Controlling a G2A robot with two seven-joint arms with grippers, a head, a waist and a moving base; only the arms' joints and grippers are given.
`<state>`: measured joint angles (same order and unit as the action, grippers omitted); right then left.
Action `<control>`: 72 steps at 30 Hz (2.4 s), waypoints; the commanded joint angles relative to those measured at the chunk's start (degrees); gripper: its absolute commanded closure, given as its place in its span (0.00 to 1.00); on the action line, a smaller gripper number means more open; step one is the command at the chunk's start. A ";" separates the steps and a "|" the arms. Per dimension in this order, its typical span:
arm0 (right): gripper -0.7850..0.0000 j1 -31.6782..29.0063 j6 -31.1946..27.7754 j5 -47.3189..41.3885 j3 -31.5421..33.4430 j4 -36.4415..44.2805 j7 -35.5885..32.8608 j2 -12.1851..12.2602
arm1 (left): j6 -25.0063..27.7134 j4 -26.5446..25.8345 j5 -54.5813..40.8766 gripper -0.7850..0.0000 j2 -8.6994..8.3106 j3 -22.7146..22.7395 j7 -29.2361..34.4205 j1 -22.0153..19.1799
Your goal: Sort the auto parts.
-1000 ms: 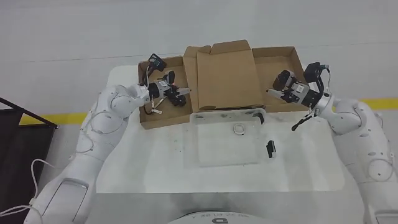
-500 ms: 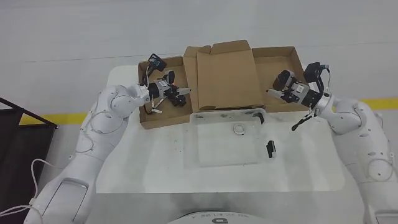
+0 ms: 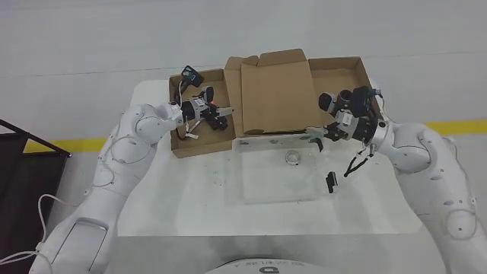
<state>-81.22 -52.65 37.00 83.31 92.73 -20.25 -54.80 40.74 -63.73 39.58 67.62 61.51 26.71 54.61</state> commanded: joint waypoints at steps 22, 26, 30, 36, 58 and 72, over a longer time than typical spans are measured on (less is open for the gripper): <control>0.36 -8.27 -1.20 18.36 -5.34 11.07 -10.32 2.46 | 0.00 0.00 0.00 0.00 0.00 0.00 0.00 0.00; 0.33 -7.45 2.14 21.04 -8.19 10.88 -10.71 2.11 | 0.00 0.00 0.00 0.00 0.00 0.00 0.00 0.00; 0.38 -6.46 5.94 22.27 -10.18 10.05 -10.74 1.76 | 0.00 0.00 0.00 0.00 0.00 0.00 0.00 0.00; 0.30 -5.39 15.04 24.28 -11.87 8.10 -11.09 1.16 | 0.00 0.00 0.00 0.00 0.00 0.00 0.00 0.00; 0.17 -1.75 18.22 24.03 -17.67 2.03 -12.61 0.01 | 0.00 0.00 0.00 0.00 0.00 0.00 0.00 0.00; 0.18 -1.00 12.08 22.32 -18.94 2.13 -12.42 0.12 | 0.00 0.00 0.00 0.00 0.00 0.00 0.00 0.00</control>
<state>-82.16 -40.17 59.52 64.18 94.84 -32.80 -54.74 40.74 -63.73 39.58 67.62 61.51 26.71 54.61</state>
